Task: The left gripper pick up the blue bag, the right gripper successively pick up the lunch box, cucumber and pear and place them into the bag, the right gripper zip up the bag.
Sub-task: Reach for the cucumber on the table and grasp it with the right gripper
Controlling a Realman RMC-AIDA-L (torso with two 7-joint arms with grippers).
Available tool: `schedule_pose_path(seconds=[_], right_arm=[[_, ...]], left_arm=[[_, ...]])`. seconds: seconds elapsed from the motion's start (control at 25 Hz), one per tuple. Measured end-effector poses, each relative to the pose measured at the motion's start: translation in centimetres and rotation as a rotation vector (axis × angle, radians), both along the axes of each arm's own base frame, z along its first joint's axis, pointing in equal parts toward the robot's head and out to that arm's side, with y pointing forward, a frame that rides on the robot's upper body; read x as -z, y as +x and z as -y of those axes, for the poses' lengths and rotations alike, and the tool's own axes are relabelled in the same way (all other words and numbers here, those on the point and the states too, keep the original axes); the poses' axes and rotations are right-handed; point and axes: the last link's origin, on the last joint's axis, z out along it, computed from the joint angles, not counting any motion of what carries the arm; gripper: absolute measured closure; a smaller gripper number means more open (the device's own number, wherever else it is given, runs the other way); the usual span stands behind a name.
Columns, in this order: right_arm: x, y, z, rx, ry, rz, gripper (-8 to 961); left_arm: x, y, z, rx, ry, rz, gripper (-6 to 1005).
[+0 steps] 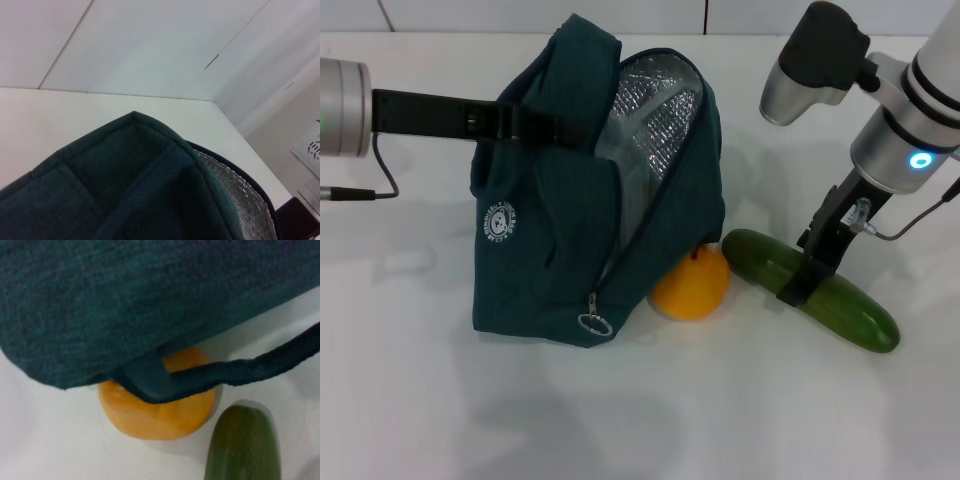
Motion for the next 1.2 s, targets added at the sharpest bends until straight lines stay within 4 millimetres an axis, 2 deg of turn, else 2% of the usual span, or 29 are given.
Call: schedule_pose_path(seconds=[0.28,0.52,1.2], right_arm=[[0.52,-0.12,0.24,-0.013,-0.011,-0.004,120],[0.56,0.12,0.19,-0.010,-0.007,0.005,305],[0.94,0.32,0.16,-0.043,-0.007,0.041,338]], left_arm=[[0.00,0.01,-0.01,0.000,0.000,0.000,961],[0.00,0.01,-0.01,0.001,0.001,0.000,961],[0.02,0.11,-0.12,0.013,0.008,-0.001,960]])
